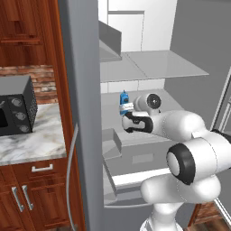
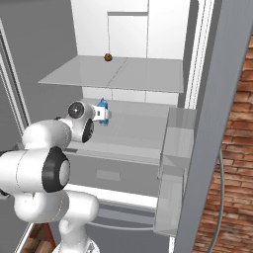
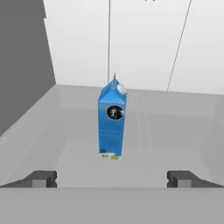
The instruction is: Take out the milk from the fridge and place it on the tray on the counter. Then take the sugar cube near the tray and place it in the tray.
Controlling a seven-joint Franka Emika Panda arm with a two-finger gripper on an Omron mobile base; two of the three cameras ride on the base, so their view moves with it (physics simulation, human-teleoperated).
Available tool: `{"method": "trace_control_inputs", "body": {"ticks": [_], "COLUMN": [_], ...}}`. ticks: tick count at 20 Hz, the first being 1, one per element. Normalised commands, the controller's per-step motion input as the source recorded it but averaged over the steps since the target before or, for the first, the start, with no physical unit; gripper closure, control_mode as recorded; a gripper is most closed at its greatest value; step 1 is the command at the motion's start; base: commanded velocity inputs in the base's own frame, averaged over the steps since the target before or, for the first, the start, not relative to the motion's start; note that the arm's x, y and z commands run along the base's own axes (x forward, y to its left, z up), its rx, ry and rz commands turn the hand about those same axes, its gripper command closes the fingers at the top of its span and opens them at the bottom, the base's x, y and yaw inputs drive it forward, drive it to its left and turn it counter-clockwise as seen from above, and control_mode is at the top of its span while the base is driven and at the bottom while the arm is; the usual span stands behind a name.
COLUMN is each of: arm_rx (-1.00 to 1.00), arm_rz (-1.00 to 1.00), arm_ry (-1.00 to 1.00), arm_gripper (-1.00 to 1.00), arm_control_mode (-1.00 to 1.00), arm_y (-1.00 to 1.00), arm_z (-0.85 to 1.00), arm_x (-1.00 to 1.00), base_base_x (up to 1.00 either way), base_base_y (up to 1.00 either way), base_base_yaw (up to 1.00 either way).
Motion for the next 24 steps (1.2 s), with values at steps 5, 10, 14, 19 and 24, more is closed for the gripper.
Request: {"method": "trace_control_inputs", "body": {"ticks": [5, 10, 14, 19, 24], "arm_rx": [0.0, 0.0, 0.0, 0.0, 0.0], "arm_rz": [0.0, 0.0, 0.0, 0.0, 0.0], "arm_ry": [-0.01, -0.13, -0.17, -0.07, 0.0], "arm_gripper": [-1.0, -1.0, -1.0, -1.0, -1.0], "arm_control_mode": [-1.0, -1.0, -1.0, -1.0, -1.0], "arm_y": [0.02, 0.02, 0.0, 0.0, 0.0], "arm_z": [-0.02, -0.17, -0.21, -0.23, -0.02], "arm_x": [0.35, 0.22, 0.15, 0.22, 0.29], "base_base_x": [0.0, 0.0, 0.0, 0.0, 0.0], "base_base_y": [0.0, 0.0, 0.0, 0.0, 0.0], "base_base_yaw": [0.0, 0.0, 0.0, 0.0, 0.0]}}
